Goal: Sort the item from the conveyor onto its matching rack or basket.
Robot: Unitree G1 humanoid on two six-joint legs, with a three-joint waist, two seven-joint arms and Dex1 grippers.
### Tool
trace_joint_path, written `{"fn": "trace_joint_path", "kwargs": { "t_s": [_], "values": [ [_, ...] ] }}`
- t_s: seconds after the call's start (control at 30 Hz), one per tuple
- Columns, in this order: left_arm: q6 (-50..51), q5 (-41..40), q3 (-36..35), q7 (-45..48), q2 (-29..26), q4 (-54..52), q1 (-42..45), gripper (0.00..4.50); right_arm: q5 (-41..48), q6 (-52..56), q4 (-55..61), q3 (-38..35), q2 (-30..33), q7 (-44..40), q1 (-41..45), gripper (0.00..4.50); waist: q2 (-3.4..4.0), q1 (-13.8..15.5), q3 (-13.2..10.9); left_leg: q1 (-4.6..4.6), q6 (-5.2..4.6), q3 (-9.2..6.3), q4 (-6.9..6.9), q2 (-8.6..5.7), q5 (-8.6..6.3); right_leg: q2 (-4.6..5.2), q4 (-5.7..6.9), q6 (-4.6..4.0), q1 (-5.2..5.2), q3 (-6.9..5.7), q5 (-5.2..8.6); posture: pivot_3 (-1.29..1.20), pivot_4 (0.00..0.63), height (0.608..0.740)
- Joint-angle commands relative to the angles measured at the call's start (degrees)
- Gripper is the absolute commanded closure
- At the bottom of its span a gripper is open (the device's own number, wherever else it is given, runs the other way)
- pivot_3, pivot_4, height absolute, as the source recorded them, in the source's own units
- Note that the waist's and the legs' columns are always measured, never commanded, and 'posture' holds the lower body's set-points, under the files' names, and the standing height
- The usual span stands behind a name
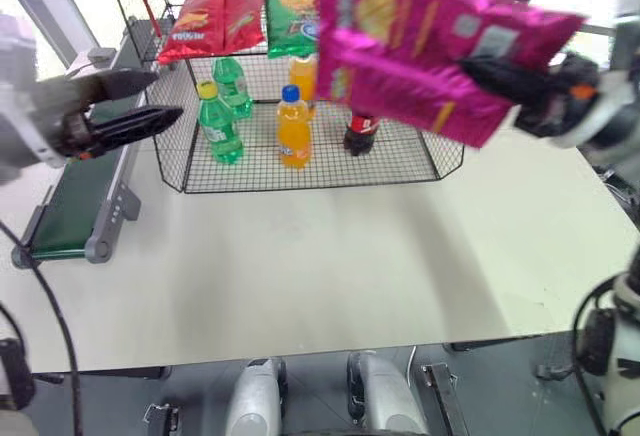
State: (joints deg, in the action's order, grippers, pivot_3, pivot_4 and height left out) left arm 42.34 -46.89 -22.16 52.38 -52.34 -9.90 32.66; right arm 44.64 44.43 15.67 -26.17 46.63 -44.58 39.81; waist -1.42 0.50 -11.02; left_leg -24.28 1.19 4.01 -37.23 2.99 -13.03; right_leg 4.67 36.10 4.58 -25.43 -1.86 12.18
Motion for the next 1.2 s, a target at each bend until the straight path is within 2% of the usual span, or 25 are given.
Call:
{"fn": "trace_joint_path", "kwargs": {
  "t_s": [0.03,0.07,0.2,0.33,0.43,0.6,0.73,0.9,1.07,1.2],
  "values": [
    [-0.51,2.47,3.64,-6.47,2.56,-5.45,1.51,0.95,-5.20,-5.87,0.90,-1.50,1.24,5.72,1.07,4.50,-0.01,-0.15,0.01,0.04,0.00,0.00,0.00,0.00,0.00,-0.01,0.00,-0.02,0.03,0.01,0.00,0.00,0.150,0.740],
    [-0.89,3.25,4.60,-7.24,3.12,-6.27,1.30,0.95,-6.56,-7.27,0.49,-1.03,1.28,6.66,1.32,4.50,0.01,-0.20,0.01,0.05,0.00,0.00,0.00,0.00,0.00,-0.01,0.00,-0.02,0.03,0.03,-0.01,0.00,0.150,0.740],
    [-2.34,7.55,8.67,-15.07,8.67,-9.40,2.02,0.95,-22.05,-19.89,-3.32,10.20,1.41,9.91,2.60,4.50,0.02,-0.56,0.02,0.08,-0.01,0.03,0.05,-0.02,0.00,-0.03,0.00,0.06,0.02,0.09,-0.04,0.00,0.150,0.740],
    [-3.09,11.03,11.73,-18.96,11.83,-12.37,0.74,0.95,-39.70,-37.19,-15.45,22.99,-0.20,13.62,8.04,4.50,0.01,-1.28,0.02,0.02,-0.01,0.02,0.03,-0.03,0.01,-0.03,-0.02,0.06,0.00,0.09,-0.04,0.00,0.150,0.740],
    [-2.97,11.85,11.47,-20.05,12.45,-14.21,-1.48,0.95,-50.05,-47.65,-26.10,29.32,-1.13,17.25,13.20,4.50,0.02,-1.62,0.02,0.01,-0.01,0.02,0.06,-0.04,0.01,-0.03,-0.03,0.09,-0.02,0.10,-0.03,0.00,0.150,0.740],
    [-1.72,10.77,9.24,-22.64,13.24,-17.95,-4.63,0.95,-61.87,-56.50,-38.31,33.91,-2.12,25.67,21.08,4.50,0.01,-1.32,0.00,-0.07,-0.01,0.02,0.08,-0.04,0.01,-0.03,-0.04,0.12,-0.11,0.10,-0.02,0.00,0.150,0.740],
    [-1.66,10.73,8.99,-23.94,13.75,-19.02,-5.87,0.95,-70.95,-60.47,-44.79,39.03,-2.30,29.18,25.23,4.50,0.01,-1.24,0.00,-0.11,-0.01,0.00,0.05,-0.05,0.01,0.00,-0.08,0.11,-0.08,0.10,-0.01,0.00,0.150,0.740],
    [-2.37,11.80,9.97,-24.53,14.83,-18.42,-5.73,0.95,-76.94,-59.44,-51.36,42.86,-4.90,30.64,30.12,4.50,0.01,-1.46,0.00,-0.07,0.00,0.00,0.01,-0.05,0.02,-0.01,-0.04,0.08,-0.05,0.11,-0.01,0.00,0.150,0.740],
    [-2.92,12.85,11.23,-24.62,15.70,-18.58,-6.56,0.95,-72.99,-54.79,-54.60,40.83,-9.42,26.85,32.41,4.50,0.01,-1.46,0.00,-0.08,-0.01,0.00,0.04,-0.05,0.01,-0.01,-0.06,0.11,-0.06,0.11,-0.03,0.00,0.150,0.740],
    [-3.24,13.23,11.04,-24.98,16.48,-18.59,-7.12,0.95,-73.33,-52.69,-57.89,41.65,-10.88,24.68,35.26,4.50,0.01,-1.40,0.00,-0.08,0.00,0.00,0.03,-0.05,0.01,-0.01,-0.04,0.11,-0.06,0.10,-0.03,0.00,0.150,0.740]
  ]
}}
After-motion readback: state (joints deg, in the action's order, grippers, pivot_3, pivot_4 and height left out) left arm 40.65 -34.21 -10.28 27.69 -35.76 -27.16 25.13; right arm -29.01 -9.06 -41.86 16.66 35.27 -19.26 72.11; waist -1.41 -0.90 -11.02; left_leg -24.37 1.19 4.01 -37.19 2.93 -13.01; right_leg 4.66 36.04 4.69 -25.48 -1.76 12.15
